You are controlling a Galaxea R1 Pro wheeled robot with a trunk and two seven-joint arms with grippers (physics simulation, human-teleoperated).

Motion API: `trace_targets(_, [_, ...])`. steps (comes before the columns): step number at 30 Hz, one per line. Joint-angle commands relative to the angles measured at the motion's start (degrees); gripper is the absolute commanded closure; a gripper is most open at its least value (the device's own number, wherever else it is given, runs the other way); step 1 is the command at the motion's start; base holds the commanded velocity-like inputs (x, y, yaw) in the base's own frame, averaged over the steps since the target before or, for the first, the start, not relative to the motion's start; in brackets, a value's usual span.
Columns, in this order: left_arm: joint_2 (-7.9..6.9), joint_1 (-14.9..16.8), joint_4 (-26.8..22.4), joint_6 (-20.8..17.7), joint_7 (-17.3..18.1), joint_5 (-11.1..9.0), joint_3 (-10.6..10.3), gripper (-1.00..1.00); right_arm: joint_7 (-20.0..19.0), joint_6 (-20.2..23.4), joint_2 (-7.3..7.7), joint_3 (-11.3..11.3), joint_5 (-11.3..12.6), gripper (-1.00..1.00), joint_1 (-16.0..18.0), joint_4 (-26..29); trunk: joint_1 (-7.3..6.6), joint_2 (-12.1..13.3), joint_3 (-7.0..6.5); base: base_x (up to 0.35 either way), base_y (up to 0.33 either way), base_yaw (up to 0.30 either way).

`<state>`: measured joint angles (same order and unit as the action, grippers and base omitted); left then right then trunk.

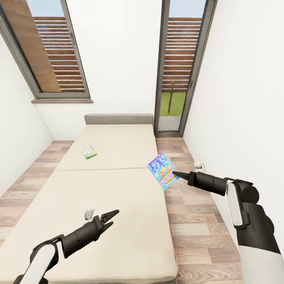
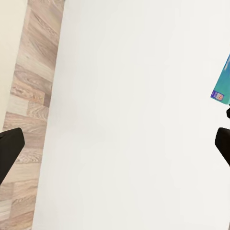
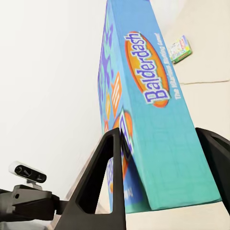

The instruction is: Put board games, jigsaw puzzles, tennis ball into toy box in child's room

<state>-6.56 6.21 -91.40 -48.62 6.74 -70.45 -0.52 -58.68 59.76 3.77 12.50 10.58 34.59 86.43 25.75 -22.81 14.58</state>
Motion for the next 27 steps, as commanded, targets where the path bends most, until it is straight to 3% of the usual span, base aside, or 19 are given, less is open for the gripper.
trace_targets(1, [-0.03,0.04,-0.01,-0.13,0.26,0.22,-0.01,-1.0,-0.21,0.24,0.0,0.05,-0.03,1.0,0.05,0.01,0.03,-0.1,0.01,0.0,0.0,0.0])
trace_targets(27, [-0.03,0.05,-0.01,-0.12,0.2,0.22,-0.01,-1.0,-0.21,0.24,0.01,0.06,-0.03,1.0,0.04,0.05,0.03,-0.1,-2.4,0.0,0.0,0.0])
